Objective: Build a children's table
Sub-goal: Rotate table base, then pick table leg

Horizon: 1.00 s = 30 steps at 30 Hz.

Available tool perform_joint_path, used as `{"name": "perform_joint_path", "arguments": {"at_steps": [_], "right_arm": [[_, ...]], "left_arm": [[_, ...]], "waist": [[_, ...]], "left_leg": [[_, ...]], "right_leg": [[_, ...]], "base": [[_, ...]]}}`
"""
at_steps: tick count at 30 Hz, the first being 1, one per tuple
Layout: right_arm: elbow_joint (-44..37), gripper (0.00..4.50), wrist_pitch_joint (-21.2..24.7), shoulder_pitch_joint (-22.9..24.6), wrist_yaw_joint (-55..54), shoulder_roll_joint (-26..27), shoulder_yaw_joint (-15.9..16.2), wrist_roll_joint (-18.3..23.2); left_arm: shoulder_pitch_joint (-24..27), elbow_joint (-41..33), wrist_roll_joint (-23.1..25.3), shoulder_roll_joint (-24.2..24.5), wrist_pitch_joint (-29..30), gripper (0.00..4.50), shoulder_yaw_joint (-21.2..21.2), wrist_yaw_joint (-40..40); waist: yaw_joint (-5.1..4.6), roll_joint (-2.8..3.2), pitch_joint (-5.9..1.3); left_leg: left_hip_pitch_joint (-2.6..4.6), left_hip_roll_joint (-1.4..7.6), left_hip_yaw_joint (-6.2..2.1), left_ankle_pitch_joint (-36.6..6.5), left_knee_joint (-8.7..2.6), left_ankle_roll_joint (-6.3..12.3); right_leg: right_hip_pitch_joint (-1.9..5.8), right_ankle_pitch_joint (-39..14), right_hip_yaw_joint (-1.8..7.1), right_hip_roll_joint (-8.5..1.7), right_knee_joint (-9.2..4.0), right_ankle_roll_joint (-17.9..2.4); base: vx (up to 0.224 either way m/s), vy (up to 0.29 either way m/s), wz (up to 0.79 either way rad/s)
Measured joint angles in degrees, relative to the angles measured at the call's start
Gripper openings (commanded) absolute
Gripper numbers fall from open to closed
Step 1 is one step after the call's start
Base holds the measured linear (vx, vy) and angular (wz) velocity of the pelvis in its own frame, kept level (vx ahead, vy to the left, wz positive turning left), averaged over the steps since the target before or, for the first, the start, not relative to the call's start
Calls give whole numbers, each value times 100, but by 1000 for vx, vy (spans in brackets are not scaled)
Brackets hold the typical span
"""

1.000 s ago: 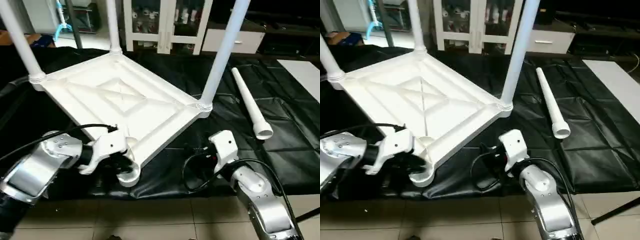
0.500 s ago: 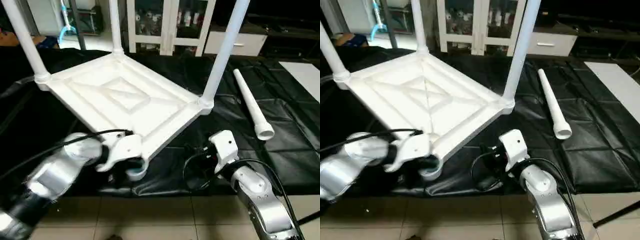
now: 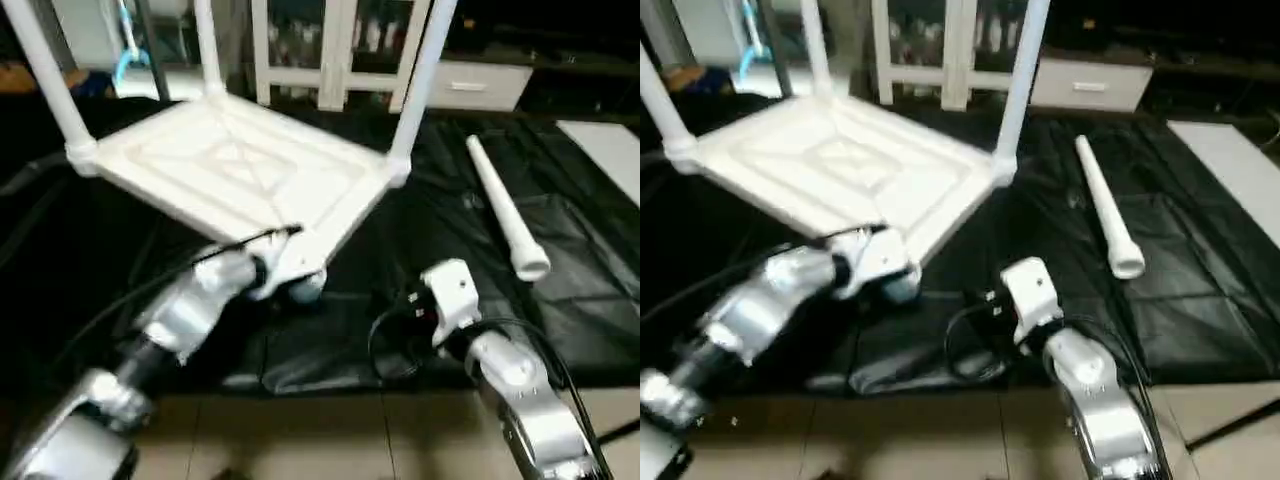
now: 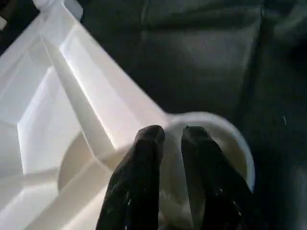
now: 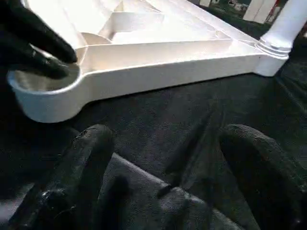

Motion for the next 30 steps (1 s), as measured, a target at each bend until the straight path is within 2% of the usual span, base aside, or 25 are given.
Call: {"name": "perform_joint_path", "arguments": {"at_steps": [3,7,9,11,13,15,17,19,22,25,26,27,29,30], "right_arm": [[0,399,106,-198,-122,-89,-236,9],[-22,399,300,-706,-201,-237,-695,187],[197,426,752,-1250,-183,-444,-1035,514],[616,432,1124,-1818,-228,-770,-1511,709],[1007,443,1367,-2254,-283,-956,-1713,742],[1800,443,1539,-2725,-276,-1141,-1726,708],[3543,443,1507,-3650,-202,-1451,-1593,513],[4465,443,1315,-4112,-238,-1741,-1583,280],[5127,443,1175,-4432,-283,-1862,-1519,98],[5692,443,1164,-4836,-232,-1881,-1480,61],[5904,443,1150,-5000,-212,-1918,-1484,57],[5974,443,1149,-5054,-209,-1925,-1487,54],[6296,443,1150,-5314,-199,-1949,-1490,44],[6553,443,1146,-5489,-171,-1981,-1491,34]], "left_arm": [[147,-593,-520,-177,137,93,248,-328],[296,-1578,-1345,-64,438,93,562,-873],[573,-2291,-2022,225,932,105,800,-1274],[649,-2687,-2466,340,1298,105,1044,-1481],[630,-2715,-2553,270,1404,105,1285,-1431],[598,-2593,-2511,39,1430,105,1521,-1124],[400,-2275,-2320,-137,1524,105,1622,-682],[348,-2224,-2294,-82,1679,105,1736,-561],[361,-2305,-2444,14,1957,105,1780,-563],[377,-2691,-2739,51,2246,105,1787,-619],[389,-2885,-2879,58,2355,105,1808,-655],[401,-2940,-2918,61,2408,105,1825,-671],[482,-3092,-2973,91,2567,105,1883,-695],[576,-3171,-2978,167,2652,105,1886,-730]], "waist": [[-5,78,12],[-31,154,6],[-86,212,18],[-73,241,15],[-62,249,12],[-65,262,13],[-100,312,40],[-103,348,59],[-127,371,72],[-147,429,106],[-127,462,124],[-118,468,128],[-94,517,160],[-81,540,175]], "left_leg": [[-14,-4,7,0,10,1],[-6,2,11,0,10,3],[-2,-1,15,0,12,3],[1,-2,27,0,12,3],[6,-1,32,0,12,2],[14,-2,32,1,21,2],[-1,-7,27,0,62,2],[-12,-10,31,1,57,3],[-17,-9,27,1,61,3],[-75,-9,20,2,67,6],[-102,-9,22,6,65,12],[-108,-10,23,7,65,13],[-123,-8,23,14,65,25],[-150,-8,28,20,62,34]], "right_leg": [[-6,-2,4,-8,-7,0],[-7,-14,4,0,-1,-4],[-12,-12,10,-3,7,-7],[-9,-12,2,-7,15,-7],[1,-11,-5,-5,21,-9],[14,-7,-6,-2,22,-14],[8,4,-6,-12,29,-24],[5,5,-6,-20,25,-25],[-1,14,-16,-13,27,-40],[-59,22,-13,-12,28,-52],[-84,22,-21,-12,27,-54],[-90,22,-22,-8,26,-55],[-106,19,-26,-3,23,-58],[-141,19,-23,-4,23,-59]], "base": [[0,0,0],[0,0,0],[0,0,0],[0,0,0],[0,0,0],[0,0,0],[0,0,0],[0,0,0],[0,0,0],[0,0,0],[0,0,0],[0,0,0],[0,0,0],[0,0,0]]}}
